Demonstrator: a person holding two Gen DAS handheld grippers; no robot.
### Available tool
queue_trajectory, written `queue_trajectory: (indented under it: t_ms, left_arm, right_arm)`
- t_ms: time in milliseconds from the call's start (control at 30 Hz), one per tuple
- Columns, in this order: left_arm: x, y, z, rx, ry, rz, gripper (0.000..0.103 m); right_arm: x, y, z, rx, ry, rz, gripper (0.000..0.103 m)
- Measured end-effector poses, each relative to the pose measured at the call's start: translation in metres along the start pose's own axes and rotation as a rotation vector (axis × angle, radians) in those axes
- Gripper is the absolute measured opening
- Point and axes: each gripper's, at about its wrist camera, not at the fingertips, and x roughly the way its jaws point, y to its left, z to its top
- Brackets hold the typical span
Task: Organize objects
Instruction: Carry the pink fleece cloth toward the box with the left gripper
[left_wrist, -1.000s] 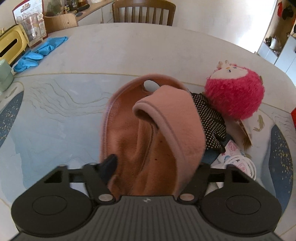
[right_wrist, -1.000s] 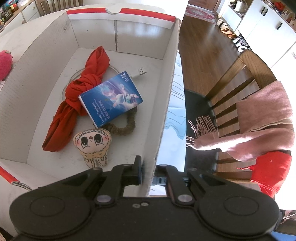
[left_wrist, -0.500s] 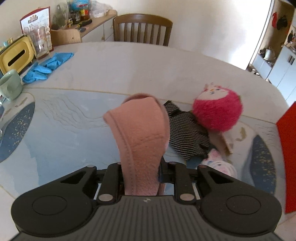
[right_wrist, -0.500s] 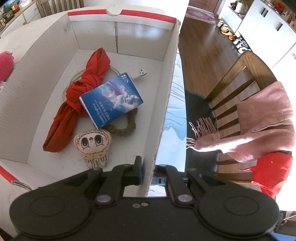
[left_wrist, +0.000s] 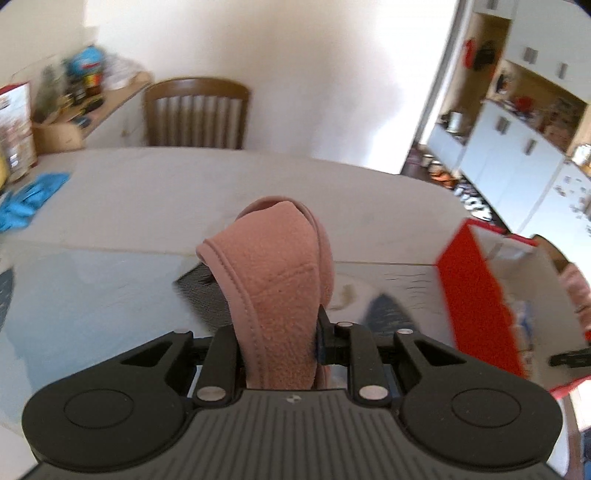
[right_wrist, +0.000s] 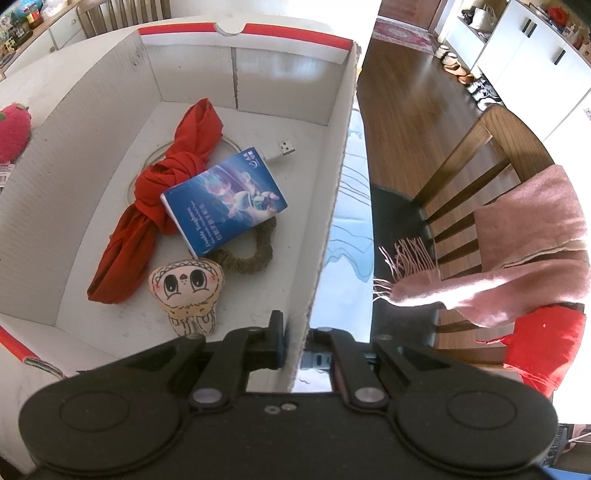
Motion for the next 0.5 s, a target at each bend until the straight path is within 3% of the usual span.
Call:
queue_trajectory:
  t_ms: [500]
  left_arm:
    - [0.013, -0.128, 0.017, 0.196, 0.026, -0.240, 0.020]
  right_arm:
    - [-0.002, -0.001, -0.002, -0.001, -0.017, 0.010, 0.005]
